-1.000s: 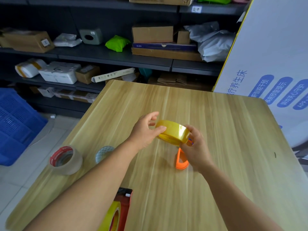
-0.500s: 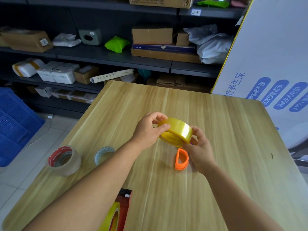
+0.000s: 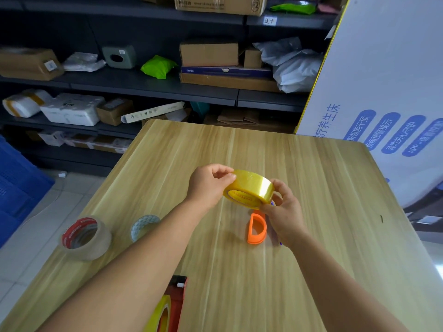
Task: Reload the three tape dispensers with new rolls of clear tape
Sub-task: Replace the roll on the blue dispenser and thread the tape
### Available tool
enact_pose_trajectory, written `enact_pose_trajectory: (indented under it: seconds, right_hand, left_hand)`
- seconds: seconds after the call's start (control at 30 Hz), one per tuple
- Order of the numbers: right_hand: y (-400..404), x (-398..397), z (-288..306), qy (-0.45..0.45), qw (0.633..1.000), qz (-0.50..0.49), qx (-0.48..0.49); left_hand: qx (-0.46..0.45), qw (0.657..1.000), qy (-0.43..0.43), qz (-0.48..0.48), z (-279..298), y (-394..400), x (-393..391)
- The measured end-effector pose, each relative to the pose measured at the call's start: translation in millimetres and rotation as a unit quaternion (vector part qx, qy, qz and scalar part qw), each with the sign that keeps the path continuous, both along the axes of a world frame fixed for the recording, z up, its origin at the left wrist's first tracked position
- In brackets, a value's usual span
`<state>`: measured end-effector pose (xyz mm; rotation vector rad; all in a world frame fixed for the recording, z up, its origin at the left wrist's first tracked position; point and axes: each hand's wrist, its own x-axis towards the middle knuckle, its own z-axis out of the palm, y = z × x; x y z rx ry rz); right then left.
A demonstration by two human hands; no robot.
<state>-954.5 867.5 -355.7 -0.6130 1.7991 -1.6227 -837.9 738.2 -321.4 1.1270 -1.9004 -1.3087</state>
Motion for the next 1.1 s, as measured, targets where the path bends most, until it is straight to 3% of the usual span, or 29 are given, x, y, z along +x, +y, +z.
enact_pose_trajectory:
  seconds: [0.5,0.67,0.83,0.97,1.1]
  right_hand:
    - [5,-4,16,0.108,0.991,0.066,0.032]
    - [13,-8,9,0.215,0.958,0.121,0.148]
    - [20,-9,-5,0.149,0.976,0.097,0.122]
    - [21,-18,-17,0.169,0.971,0.077,0.148]
    - [27,-24,-27,0.179,0.968,0.086,0.152]
  left_hand:
    - [-0.125,0.985,-0.116,0.007,13,-10,-7]
    - [-0.062,0.996,-0.058,0.019,29,-20,-12]
    - [0.075,0.996,-0.019,-0.035,25,-11,-14]
    - [0.153,0.983,-0.046,-0.093,3,-2,-12]
    - [0.125,0.981,-0.108,-0.102,-12,-2,-18]
